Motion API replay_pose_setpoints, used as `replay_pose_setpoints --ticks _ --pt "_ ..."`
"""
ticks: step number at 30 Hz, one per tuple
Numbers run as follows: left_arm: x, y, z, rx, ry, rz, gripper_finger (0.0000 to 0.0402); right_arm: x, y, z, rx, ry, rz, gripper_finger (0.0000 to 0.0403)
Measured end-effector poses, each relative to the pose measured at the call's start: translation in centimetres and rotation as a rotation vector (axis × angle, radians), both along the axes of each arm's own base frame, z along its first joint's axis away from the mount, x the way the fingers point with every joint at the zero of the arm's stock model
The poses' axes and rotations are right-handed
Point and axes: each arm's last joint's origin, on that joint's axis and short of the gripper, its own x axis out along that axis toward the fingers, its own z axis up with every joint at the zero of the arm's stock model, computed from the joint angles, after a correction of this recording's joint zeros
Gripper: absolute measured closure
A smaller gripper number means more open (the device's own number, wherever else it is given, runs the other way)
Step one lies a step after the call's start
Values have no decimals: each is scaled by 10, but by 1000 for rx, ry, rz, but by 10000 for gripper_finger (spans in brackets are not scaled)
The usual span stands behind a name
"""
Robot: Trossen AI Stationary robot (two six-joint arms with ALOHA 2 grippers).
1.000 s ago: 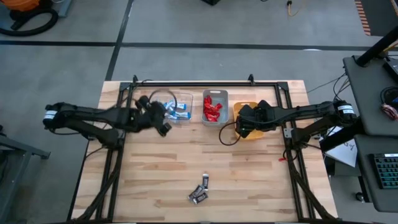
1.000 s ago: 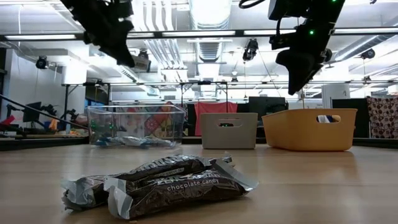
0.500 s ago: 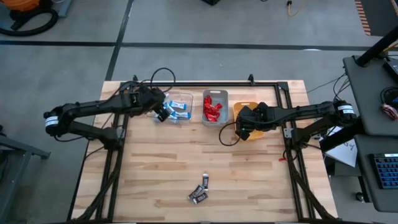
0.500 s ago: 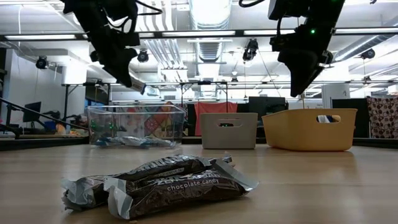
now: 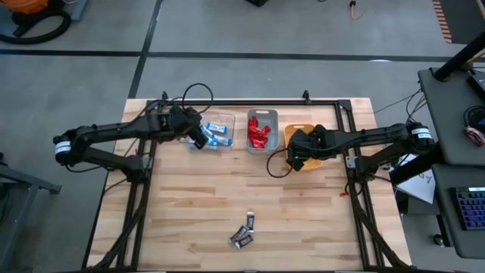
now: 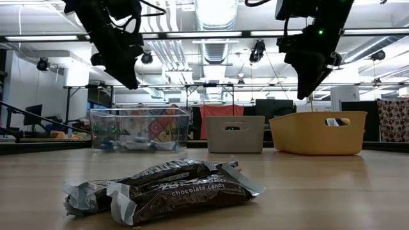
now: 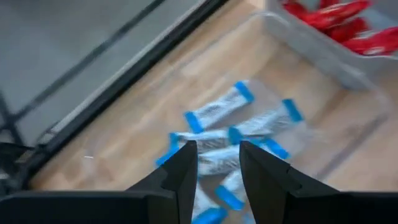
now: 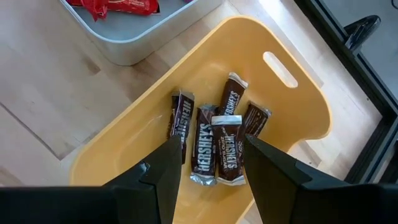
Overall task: Organize candy in baskets
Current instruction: Put the brown chocolate into the yellow bin
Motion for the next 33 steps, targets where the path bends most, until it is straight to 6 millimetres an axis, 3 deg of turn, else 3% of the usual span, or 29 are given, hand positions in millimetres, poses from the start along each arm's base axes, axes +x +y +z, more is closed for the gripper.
replay_pose_setpoints --ticks 6,11,16,20,26,33 --pt "17 -37 3 -10 -123 -128 301 1 8 0 -1 -5 38 241" --pt "32 -92 7 37 -307 -328 302 5 28 1 1 -43 122 241" --pt "30 -147 5 67 -472 -435 302 10 54 5 15 -97 269 241" --pt "27 -179 -6 94 -538 -462 302 20 78 11 51 -197 482 241" --pt "35 -208 -29 73 -531 -511 302 40 123 16 73 -398 855 241" --pt "50 -226 -60 60 -455 -516 302 53 161 -6 47 -430 1010 241"
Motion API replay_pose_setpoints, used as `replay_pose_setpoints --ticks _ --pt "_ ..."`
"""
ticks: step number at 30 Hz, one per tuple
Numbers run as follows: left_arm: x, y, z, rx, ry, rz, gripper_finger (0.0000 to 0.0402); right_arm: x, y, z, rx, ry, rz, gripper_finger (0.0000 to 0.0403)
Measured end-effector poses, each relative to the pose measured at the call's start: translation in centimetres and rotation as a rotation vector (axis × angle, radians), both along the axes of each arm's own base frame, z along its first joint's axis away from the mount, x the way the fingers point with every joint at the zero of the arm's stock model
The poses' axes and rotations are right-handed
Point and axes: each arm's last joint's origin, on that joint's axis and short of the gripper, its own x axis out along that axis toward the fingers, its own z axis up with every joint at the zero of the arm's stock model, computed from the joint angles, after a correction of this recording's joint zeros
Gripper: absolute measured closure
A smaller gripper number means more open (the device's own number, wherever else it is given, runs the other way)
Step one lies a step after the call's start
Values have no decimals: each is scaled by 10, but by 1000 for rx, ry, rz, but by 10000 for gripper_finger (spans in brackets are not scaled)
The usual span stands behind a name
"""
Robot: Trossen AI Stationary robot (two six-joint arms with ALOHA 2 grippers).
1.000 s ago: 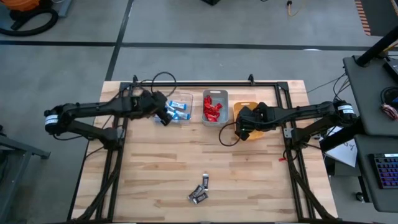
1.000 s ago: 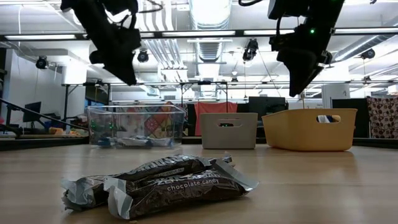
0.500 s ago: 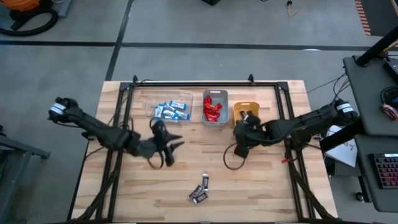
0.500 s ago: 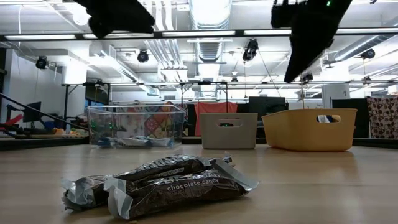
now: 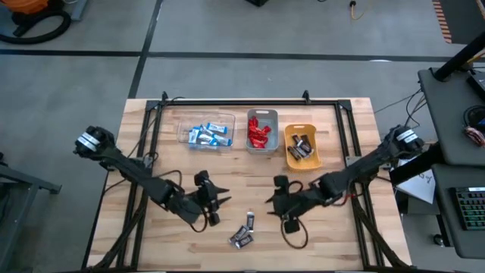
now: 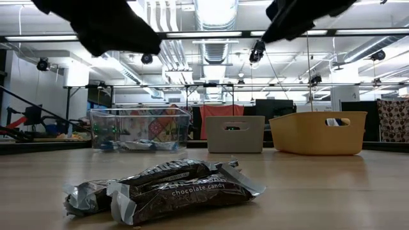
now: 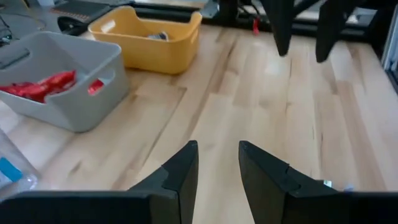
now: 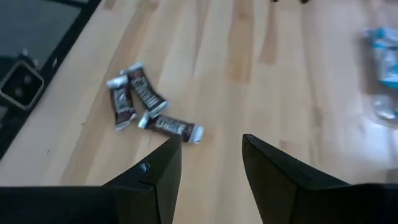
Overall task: Organize candy in baskets
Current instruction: Put the brown chocolate into the yellow bin
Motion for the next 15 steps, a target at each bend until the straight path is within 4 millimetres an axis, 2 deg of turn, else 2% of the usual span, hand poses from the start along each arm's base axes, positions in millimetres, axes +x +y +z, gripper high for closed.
replay_pose_setpoints --ticks 7,15 --pt "14 -18 -13 -5 46 -41 302 17 14 -40 -49 54 30 241" --pt "22 -25 -10 32 99 -46 302 38 25 -73 -158 101 110 241"
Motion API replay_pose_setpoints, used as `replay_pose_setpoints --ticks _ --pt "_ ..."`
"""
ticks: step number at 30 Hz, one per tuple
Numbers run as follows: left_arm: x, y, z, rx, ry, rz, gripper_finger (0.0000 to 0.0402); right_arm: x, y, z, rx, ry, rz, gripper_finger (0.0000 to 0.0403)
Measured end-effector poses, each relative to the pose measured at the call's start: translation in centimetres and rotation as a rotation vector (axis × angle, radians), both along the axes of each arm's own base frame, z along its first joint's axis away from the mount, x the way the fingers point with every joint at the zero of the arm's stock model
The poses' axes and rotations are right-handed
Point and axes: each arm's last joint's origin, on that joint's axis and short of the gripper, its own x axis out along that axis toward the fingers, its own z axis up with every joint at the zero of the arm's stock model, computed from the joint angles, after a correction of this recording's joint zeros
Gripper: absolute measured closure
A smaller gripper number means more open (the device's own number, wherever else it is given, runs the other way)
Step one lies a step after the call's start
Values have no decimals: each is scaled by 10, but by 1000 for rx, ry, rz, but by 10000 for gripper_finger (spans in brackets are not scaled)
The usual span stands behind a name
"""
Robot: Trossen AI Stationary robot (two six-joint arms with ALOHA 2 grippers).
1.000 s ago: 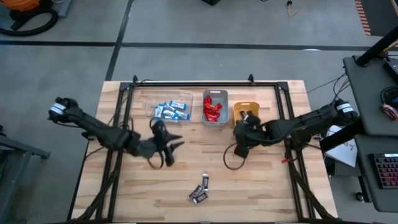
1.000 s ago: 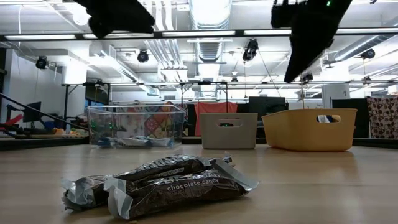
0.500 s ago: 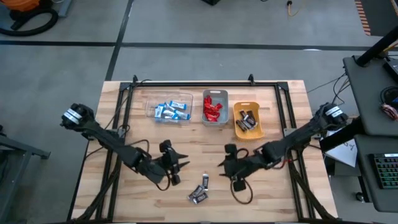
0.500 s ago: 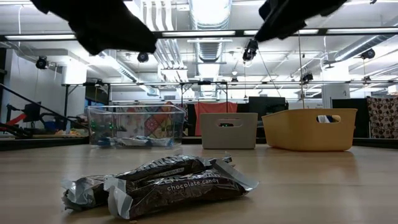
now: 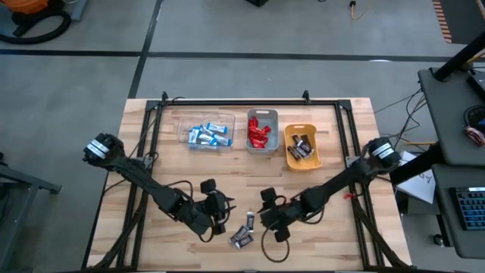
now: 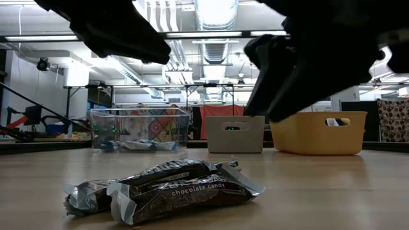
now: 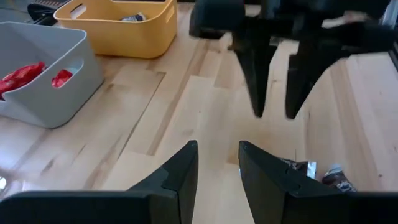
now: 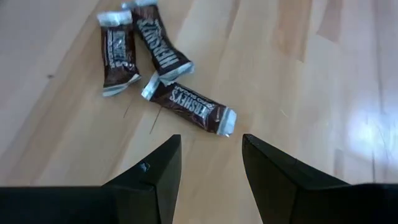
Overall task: Organize candy in baskets
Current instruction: Put the brown chocolate into the yellow bin
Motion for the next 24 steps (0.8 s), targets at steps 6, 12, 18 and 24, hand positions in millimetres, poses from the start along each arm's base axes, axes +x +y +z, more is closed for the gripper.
replay_pose_setpoints --ticks 6,12,18,24 --pt "-1 1 2 8 9 3 302 17 9 -10 -41 10 36 241" --pt "-1 1 1 7 9 7 302 29 15 -18 -83 16 79 241" --pt "-2 1 1 5 9 12 302 34 13 -24 -94 24 77 241" --pt "-2 2 1 6 8 14 302 40 4 -33 -73 43 44 241"
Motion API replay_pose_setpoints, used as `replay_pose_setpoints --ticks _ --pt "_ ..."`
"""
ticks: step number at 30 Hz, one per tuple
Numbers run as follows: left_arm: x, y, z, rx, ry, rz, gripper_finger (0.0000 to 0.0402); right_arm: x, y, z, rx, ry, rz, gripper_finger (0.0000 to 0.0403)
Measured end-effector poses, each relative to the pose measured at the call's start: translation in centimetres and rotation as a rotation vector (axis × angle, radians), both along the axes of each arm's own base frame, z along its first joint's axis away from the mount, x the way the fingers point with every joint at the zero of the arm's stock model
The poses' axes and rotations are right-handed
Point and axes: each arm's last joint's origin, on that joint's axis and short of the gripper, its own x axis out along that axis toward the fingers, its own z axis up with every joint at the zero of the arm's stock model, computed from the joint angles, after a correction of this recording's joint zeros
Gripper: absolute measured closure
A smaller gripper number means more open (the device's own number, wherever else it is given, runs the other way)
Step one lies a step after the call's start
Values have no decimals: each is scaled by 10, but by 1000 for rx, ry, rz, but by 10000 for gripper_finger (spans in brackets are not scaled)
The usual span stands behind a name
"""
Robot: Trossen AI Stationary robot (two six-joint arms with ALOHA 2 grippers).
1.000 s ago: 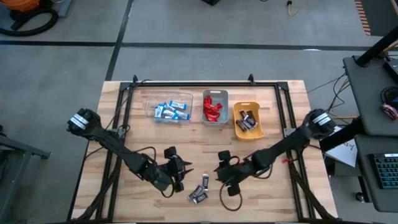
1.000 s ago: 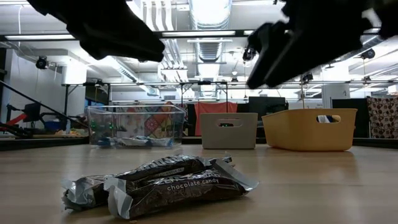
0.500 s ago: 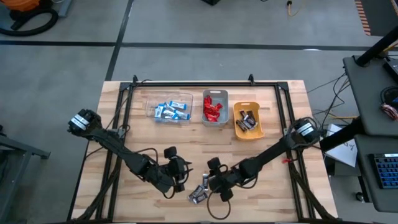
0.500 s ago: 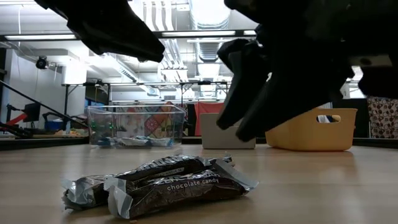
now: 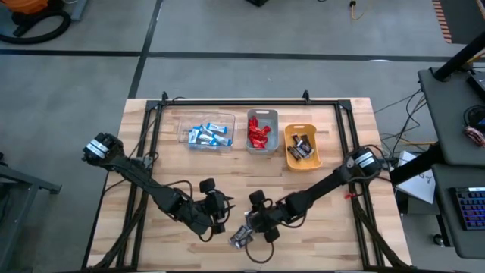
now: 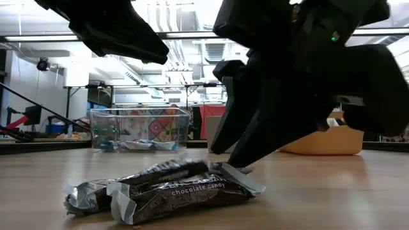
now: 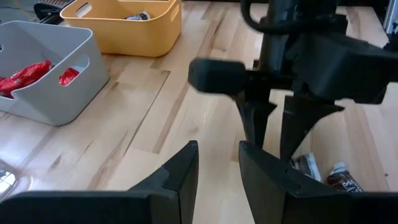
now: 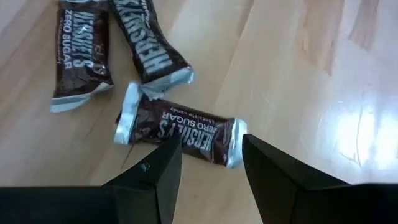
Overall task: Organize candy in baskets
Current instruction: Put the brown chocolate into the yellow bin
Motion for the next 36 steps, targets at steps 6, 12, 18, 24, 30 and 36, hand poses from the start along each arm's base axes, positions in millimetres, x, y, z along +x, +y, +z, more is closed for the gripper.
replay_pose_setpoints --ticks 6,12,18,24,30,36 --pt "0 0 0 -3 -1 2 302 8 -3 -16 37 13 9 242" --pt "0 0 0 -9 -7 5 302 10 -5 -22 45 18 10 275" --pt "0 0 0 -10 -8 5 302 12 -9 -22 47 19 2 355" --pt "0 1 1 3 -23 34 302 13 -11 -22 39 4 -2 393" --pt "-1 2 -1 14 -5 34 302 7 -14 -4 30 18 8 394" --pt "-2 3 -3 3 9 49 302 -7 -21 26 -1 10 -46 394"
